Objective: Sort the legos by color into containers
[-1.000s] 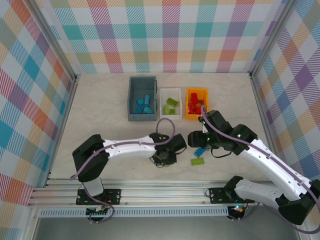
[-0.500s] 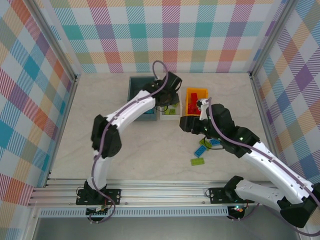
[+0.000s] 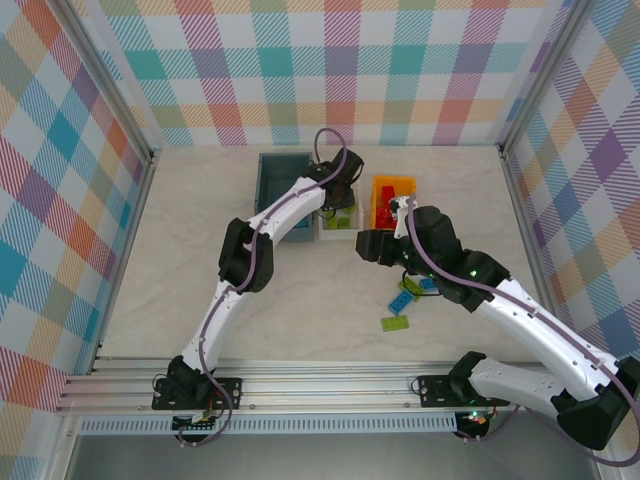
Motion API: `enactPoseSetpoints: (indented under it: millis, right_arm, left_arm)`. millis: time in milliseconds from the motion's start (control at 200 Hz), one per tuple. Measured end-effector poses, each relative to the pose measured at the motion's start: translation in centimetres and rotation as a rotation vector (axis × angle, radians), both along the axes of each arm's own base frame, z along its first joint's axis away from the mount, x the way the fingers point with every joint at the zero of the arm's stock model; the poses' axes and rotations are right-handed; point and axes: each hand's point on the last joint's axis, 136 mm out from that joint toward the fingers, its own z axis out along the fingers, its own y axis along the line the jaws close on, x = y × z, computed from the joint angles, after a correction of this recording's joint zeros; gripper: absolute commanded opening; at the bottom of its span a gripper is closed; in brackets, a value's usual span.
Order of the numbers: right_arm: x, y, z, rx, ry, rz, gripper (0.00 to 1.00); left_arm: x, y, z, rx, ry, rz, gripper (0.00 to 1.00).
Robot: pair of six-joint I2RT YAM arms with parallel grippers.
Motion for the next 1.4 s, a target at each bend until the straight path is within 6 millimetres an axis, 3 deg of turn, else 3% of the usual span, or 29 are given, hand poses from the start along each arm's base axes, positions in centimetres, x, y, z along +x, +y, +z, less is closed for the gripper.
enactPoseSetpoints:
  millis: [175,355,460,560,700,825,895,960,1185,1285,1400]
  right_arm:
    - [0.0,-0.1,-0.2,-0.007,0.005,-0.005,0.60]
    - [-0.2,-1.2,-1.2,-0.049,0.035,-0.041,0.60]
    - [-0.6,-2.3,-1.8,-0.077,0.063,-0.077,0.61]
    - [-1.0,-3.3,-2.0,-0.108,0.090,-0.111,0.61]
    - [-1.2,-4.7,-1.4,-0.127,0.118,-0.165,0.61]
    - [-1.8,-6.4,-1.5,-0.151,0.167,-0.224,0.61]
    - [-2.4,-7.5,-1.5,-0.169,0.205,-0.265,0.62]
    - [-3.0,-8.7,-1.4,-0.178,0.237,-0.304,0.62]
    - [-6.5,-13.3,-0.5,-0.186,0.346,-0.454,0.64]
    - [-8.0,-14.9,-0.7,-0.193,0.384,-0.506,0.65]
    - [-9.1,-16.2,-0.3,-0.187,0.380,-0.536,0.66]
  left_arm:
    - [-0.1,-0.1,0.3,-0.005,0.000,-0.001,0.53]
    - [-0.6,-0.2,1.6,-0.013,0.000,-0.009,0.53]
    - [-1.2,-0.5,4.8,-0.036,-0.036,-0.021,0.53]
    - [-2.8,-0.9,9.0,-0.066,-0.084,-0.048,0.54]
    - [-6.7,-1.7,14.4,-0.113,-0.149,-0.108,0.53]
    - [-10.6,-2.9,16.6,-0.132,-0.177,-0.201,0.54]
    - [-13.1,-4.1,16.3,-0.127,-0.169,-0.285,0.54]
    - [-15.9,-5.7,14.8,-0.115,-0.144,-0.387,0.56]
    - [-26.4,-10.3,5.0,-0.027,0.029,-0.726,0.64]
    - [-29.1,-12.4,2.6,-0.002,0.043,-0.814,0.68]
    - [-30.8,-14.3,0.5,0.028,0.045,-0.875,0.72]
